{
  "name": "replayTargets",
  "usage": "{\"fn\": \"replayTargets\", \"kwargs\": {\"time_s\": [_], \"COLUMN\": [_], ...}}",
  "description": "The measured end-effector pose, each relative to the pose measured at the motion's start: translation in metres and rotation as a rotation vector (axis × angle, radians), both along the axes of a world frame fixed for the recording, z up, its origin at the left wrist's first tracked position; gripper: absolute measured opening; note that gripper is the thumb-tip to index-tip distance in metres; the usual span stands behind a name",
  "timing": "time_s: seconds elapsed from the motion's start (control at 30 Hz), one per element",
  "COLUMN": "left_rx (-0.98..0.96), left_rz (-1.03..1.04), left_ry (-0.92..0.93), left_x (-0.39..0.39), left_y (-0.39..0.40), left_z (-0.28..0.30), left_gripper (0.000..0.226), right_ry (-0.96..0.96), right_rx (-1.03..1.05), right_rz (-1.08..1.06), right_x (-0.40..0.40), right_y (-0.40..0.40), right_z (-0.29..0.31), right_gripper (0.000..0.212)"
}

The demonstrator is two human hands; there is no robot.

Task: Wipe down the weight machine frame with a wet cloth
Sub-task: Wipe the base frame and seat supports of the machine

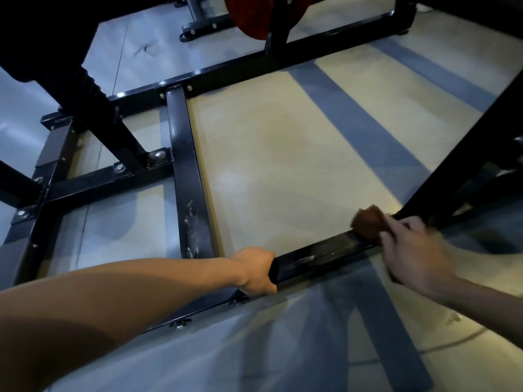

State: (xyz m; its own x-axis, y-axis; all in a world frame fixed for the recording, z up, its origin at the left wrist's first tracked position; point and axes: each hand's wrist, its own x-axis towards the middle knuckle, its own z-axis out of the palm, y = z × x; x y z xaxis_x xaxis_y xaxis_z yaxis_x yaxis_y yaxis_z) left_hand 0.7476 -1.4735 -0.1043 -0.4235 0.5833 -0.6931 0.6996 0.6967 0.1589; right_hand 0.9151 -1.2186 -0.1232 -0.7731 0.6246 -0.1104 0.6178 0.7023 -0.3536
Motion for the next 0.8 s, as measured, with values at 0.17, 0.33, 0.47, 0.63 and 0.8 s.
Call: {"fn": "replayTargets", "kwargs": {"time_s": [0.17,0.33,0.47,0.63,0.8], "left_rx": [-0.008,-0.013,-0.009,-0.001,-0.011], "left_rz": [-0.014,-0.028,-0.025,-0.029,-0.035], "left_ry": [0.039,0.051,0.035,0.036,0.063], "left_x": [-0.001,0.001,-0.001,-0.001,-0.002], "left_y": [0.000,0.001,-0.001,0.000,0.001], "left_z": [-0.001,-0.001,-0.003,-0.003,-0.005], "left_gripper": [0.039,0.037,0.034,0.032,0.043], "right_ry": [-0.156,-0.026,-0.059,-0.167,-0.283], "right_rx": [-0.052,0.279,0.246,0.149,0.058], "right_rz": [0.534,0.505,0.116,0.196,0.687], "right_x": [-0.034,-0.004,0.015,-0.008,-0.030], "right_y": [-0.086,-0.032,0.033,-0.026,-0.091], "right_z": [0.014,0.001,0.000,0.017,0.031], "right_gripper": [0.047,0.045,0.043,0.051,0.048]}}
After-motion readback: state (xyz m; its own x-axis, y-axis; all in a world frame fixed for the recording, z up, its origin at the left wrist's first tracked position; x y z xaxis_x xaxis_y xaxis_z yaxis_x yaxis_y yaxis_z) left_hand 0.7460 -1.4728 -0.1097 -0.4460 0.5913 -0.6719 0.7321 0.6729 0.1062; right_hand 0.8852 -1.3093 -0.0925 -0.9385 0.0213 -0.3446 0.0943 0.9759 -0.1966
